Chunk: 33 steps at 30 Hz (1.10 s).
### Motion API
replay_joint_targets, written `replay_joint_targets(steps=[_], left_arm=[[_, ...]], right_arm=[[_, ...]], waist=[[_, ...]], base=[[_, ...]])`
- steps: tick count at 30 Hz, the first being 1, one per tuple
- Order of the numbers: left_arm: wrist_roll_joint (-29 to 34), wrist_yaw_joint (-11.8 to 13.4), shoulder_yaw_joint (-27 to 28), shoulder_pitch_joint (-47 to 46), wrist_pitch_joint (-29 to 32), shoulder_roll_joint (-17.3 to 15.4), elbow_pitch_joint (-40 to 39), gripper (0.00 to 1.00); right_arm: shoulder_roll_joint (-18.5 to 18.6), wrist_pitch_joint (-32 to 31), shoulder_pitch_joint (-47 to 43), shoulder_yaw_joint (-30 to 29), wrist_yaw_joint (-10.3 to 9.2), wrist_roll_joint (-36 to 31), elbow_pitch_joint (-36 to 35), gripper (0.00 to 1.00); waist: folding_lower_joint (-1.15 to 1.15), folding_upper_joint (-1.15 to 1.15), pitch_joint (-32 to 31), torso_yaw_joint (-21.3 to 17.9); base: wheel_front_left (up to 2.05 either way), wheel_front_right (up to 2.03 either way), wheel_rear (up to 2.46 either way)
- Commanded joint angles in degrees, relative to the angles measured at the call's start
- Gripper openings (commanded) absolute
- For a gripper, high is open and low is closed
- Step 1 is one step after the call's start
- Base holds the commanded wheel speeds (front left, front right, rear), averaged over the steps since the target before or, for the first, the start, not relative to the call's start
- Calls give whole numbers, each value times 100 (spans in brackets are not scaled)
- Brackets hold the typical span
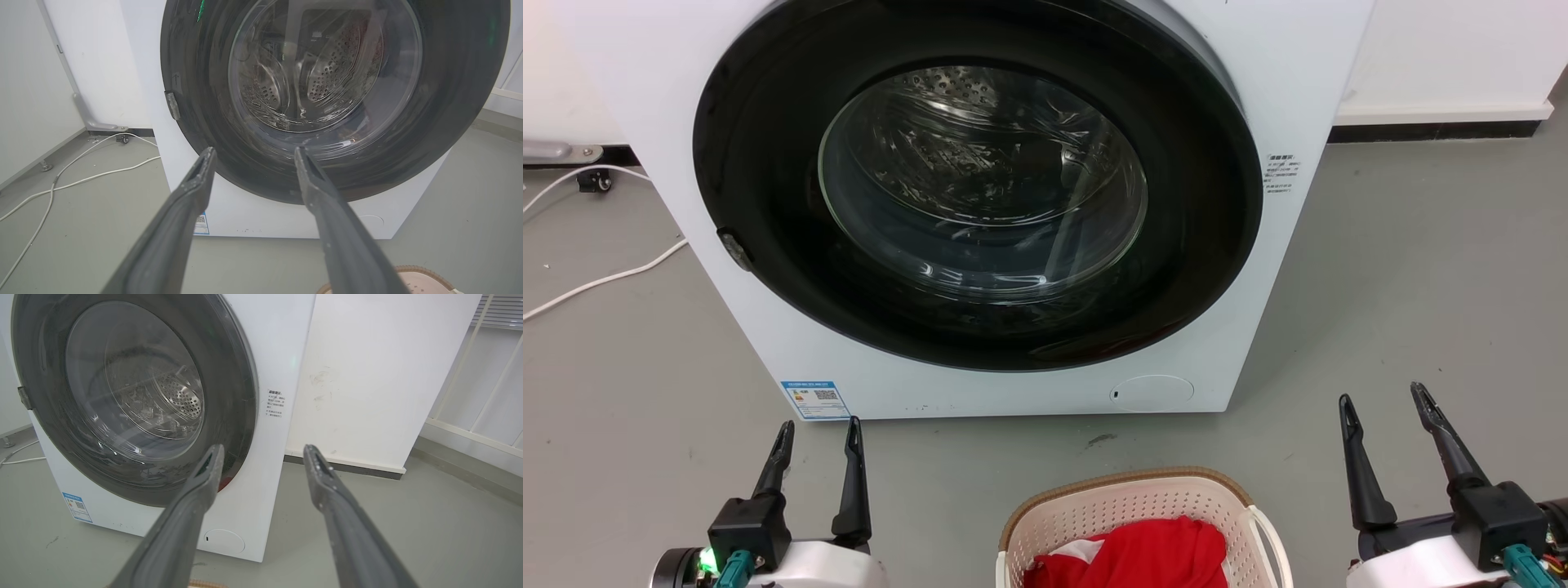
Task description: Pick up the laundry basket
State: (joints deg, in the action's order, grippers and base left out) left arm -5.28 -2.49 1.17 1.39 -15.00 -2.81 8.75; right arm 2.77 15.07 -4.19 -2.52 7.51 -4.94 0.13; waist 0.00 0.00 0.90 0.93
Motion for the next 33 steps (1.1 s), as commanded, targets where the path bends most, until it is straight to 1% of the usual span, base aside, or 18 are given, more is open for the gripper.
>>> replay_joint_targets(steps=[1, 22, 28, 33], left_arm=[[24, 24, 5, 61, -28, -12, 15, 100], [-47, 5, -47, 5, -23, -12, 89, 100], [-103, -55, -253, -95, -23, -12, 374, 100], [-136, -125, -585, -309, -23, -12, 870, 100]], right_arm=[[19, 16, -69, -9, -4, 36, 17, 100], [19, 15, -59, 13, -4, 91, 116, 100], [17, 14, -69, -137, -4, 155, 527, 100], [17, 15, 44, -286, -4, 78, 861, 100]], waist=[[0, 0, 0, -2], [0, 0, 25, -9], [0, 0, 113, -28], [0, 0, 346, -38]], base=[[0, 0, 0], [0, 0, 0], [0, 0, 0], [0, 0, 0]])
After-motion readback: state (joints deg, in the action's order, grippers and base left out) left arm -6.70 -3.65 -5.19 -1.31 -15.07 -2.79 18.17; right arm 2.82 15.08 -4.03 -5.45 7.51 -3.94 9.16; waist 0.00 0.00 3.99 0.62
